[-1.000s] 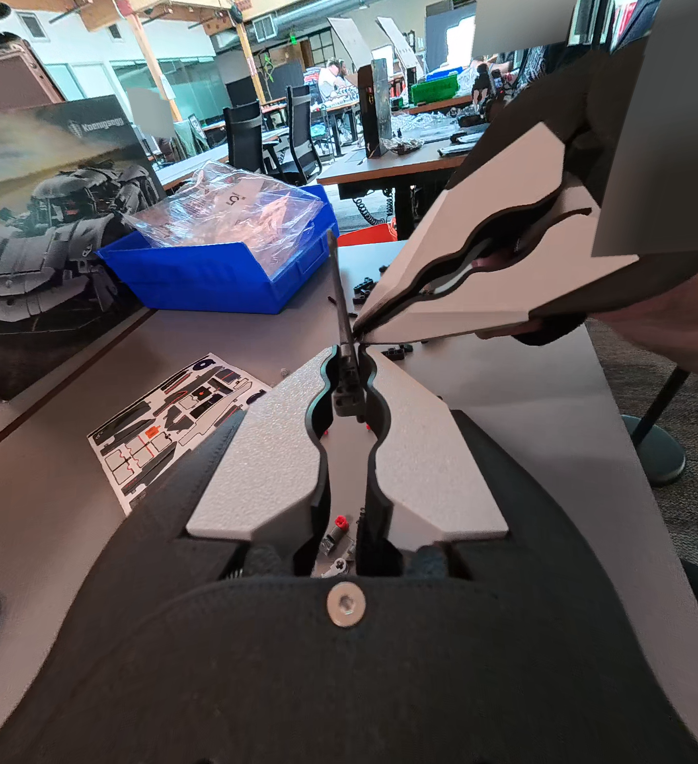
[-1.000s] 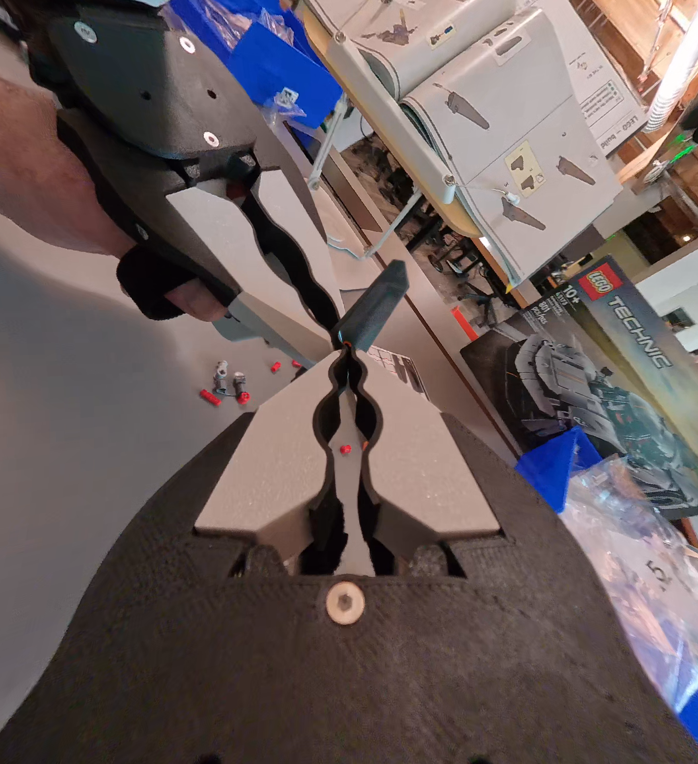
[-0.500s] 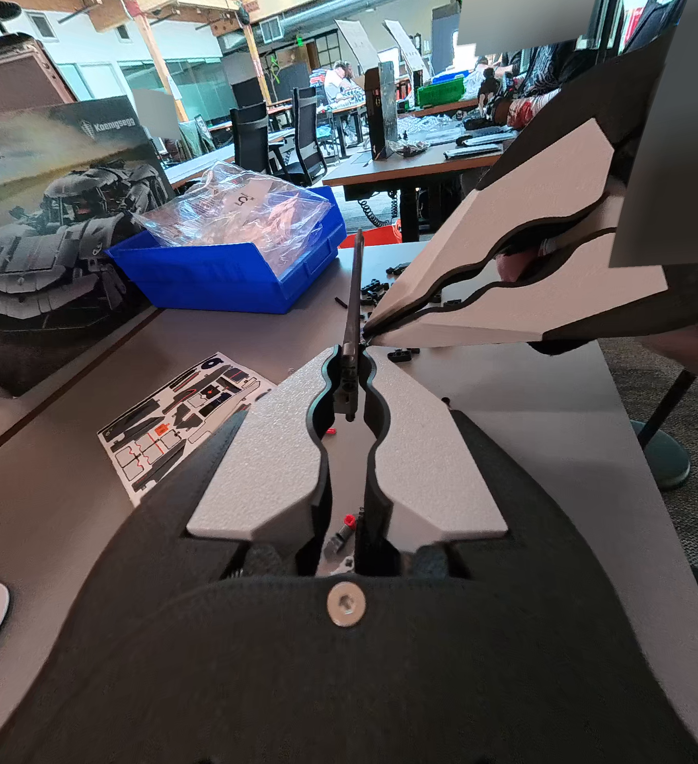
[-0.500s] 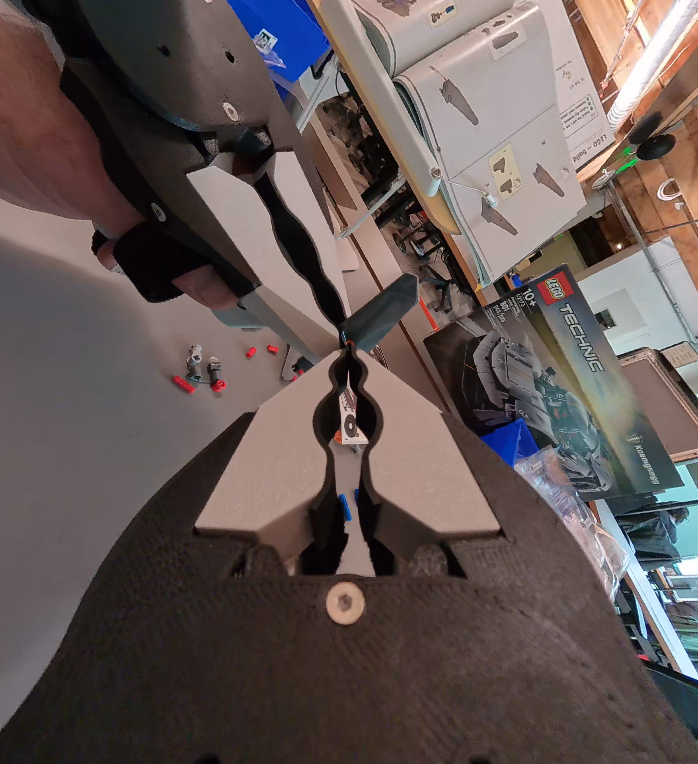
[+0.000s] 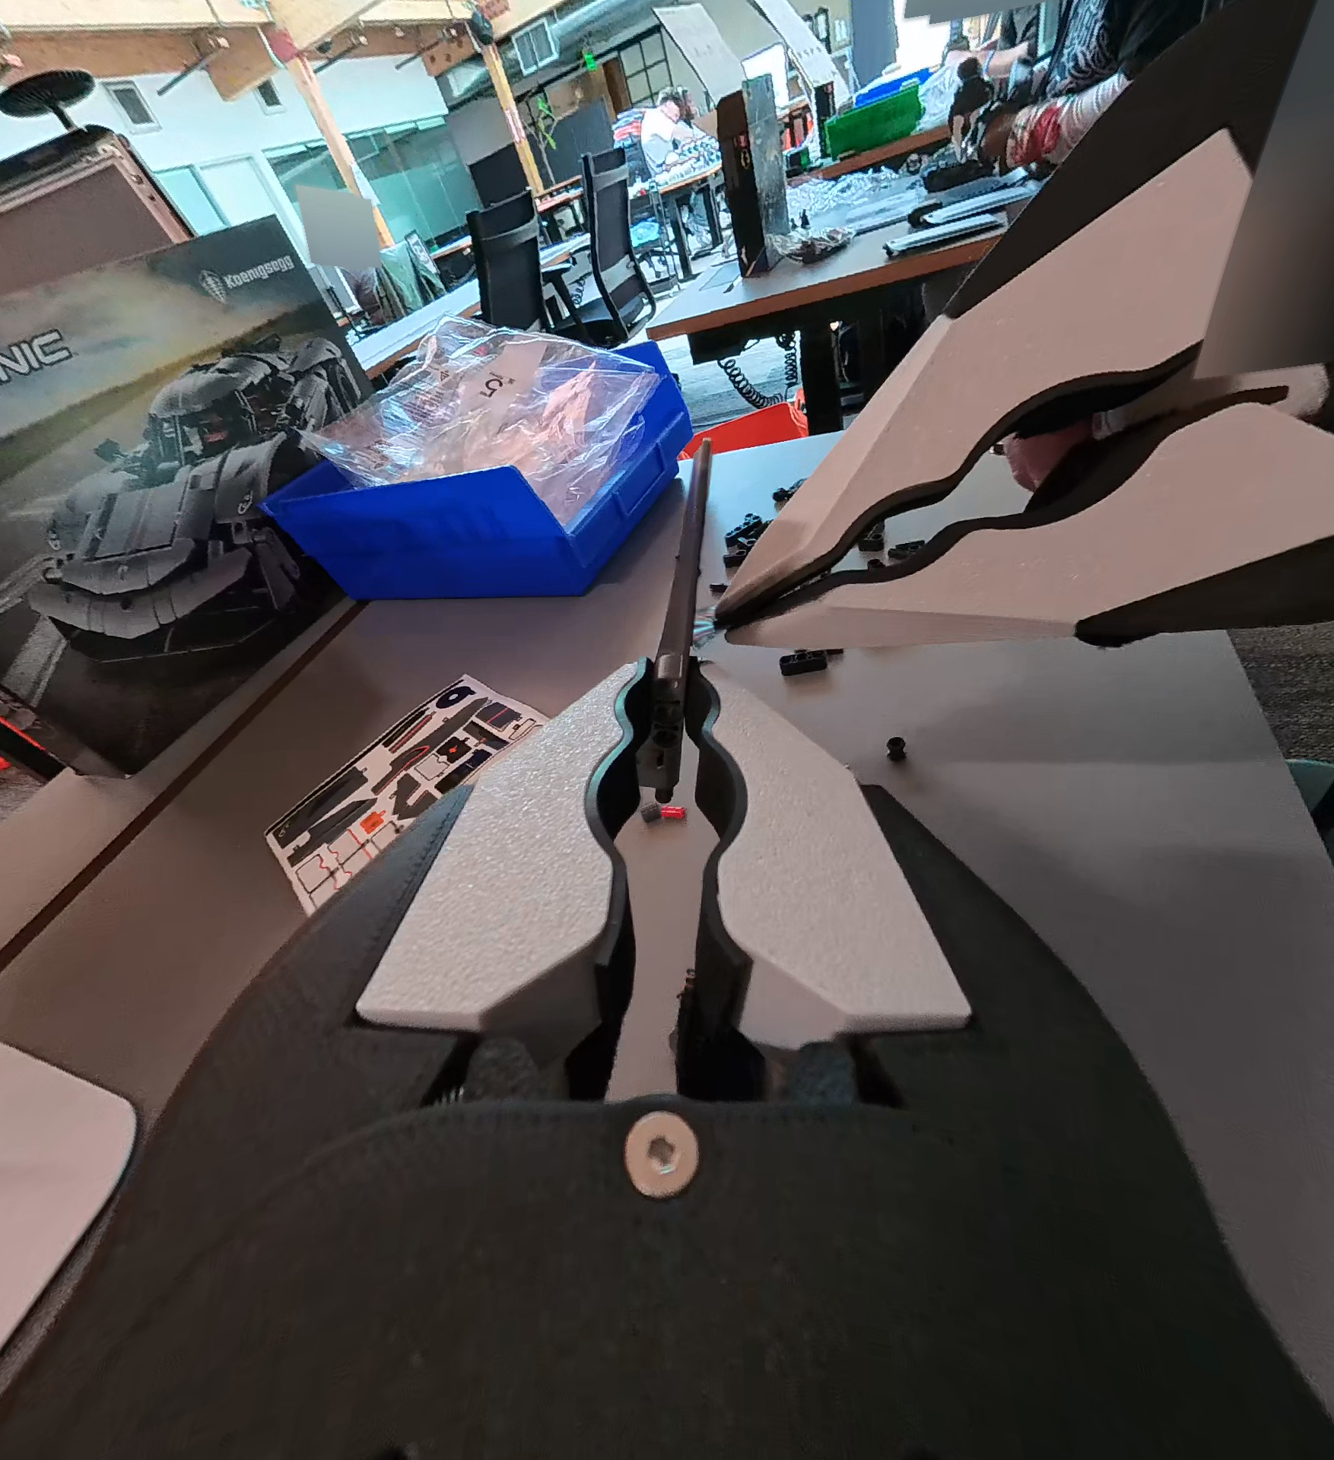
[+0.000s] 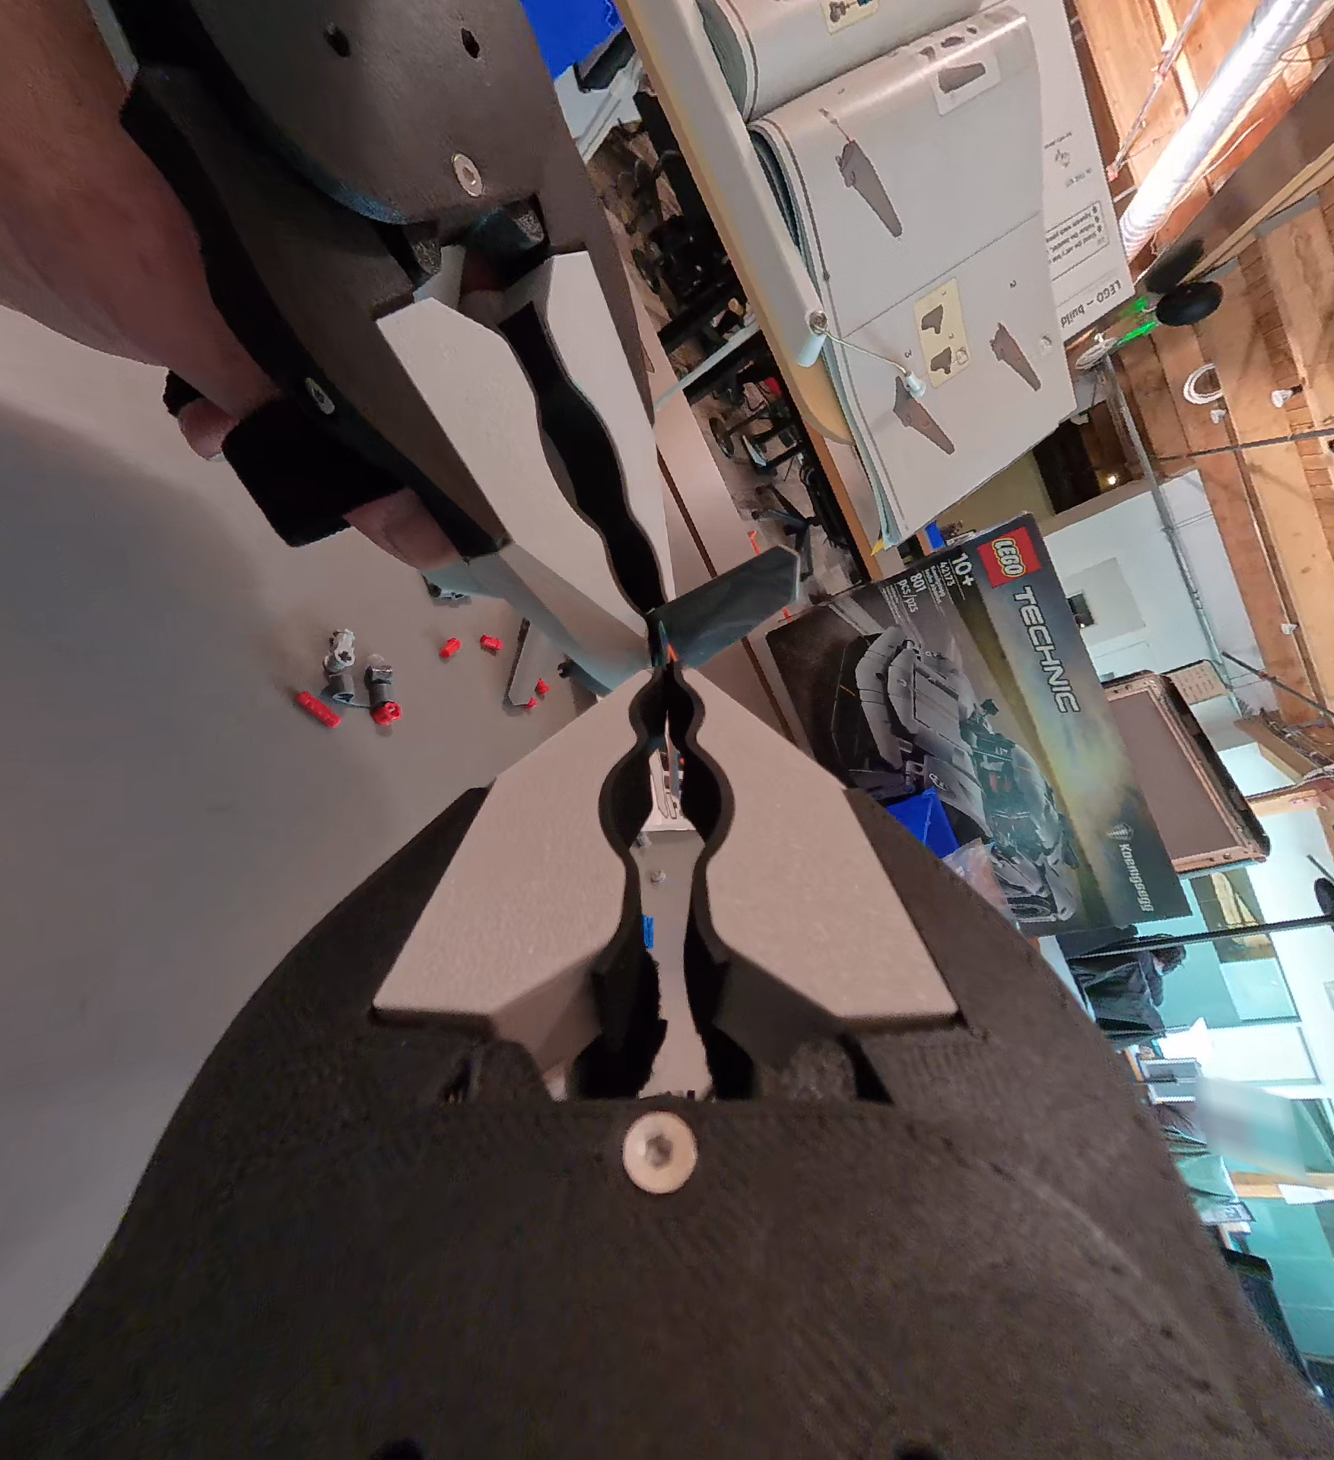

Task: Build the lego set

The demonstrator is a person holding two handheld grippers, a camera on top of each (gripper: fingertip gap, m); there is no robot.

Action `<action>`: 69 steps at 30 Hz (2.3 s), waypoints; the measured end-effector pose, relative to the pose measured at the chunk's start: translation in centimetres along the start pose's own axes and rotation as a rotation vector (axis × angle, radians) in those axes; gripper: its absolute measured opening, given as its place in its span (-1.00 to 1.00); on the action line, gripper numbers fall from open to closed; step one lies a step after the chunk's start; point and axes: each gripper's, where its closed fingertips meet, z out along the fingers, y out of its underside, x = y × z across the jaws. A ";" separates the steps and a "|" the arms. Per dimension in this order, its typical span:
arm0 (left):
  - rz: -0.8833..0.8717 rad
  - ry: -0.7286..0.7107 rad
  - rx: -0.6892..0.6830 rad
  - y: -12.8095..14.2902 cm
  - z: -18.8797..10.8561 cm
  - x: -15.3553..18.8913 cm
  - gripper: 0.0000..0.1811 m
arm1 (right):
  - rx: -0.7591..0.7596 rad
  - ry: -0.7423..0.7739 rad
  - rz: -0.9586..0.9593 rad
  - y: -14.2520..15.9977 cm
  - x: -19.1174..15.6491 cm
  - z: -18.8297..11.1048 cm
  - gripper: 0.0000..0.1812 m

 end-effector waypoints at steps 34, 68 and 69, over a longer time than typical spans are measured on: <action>0.147 -0.068 0.018 -1.1 -0.4 0.2 -0.96 | -0.062 0.150 -0.203 -0.8 2.5 -1.1 -0.29; -0.020 0.201 0.301 -5.6 -3.2 2.0 -0.96 | 0.437 -0.627 0.838 -2.4 1.6 -4.4 -0.64; -0.023 0.208 0.309 -5.7 -3.4 2.1 -0.95 | 0.462 -0.650 0.859 -2.7 1.5 -4.3 -0.66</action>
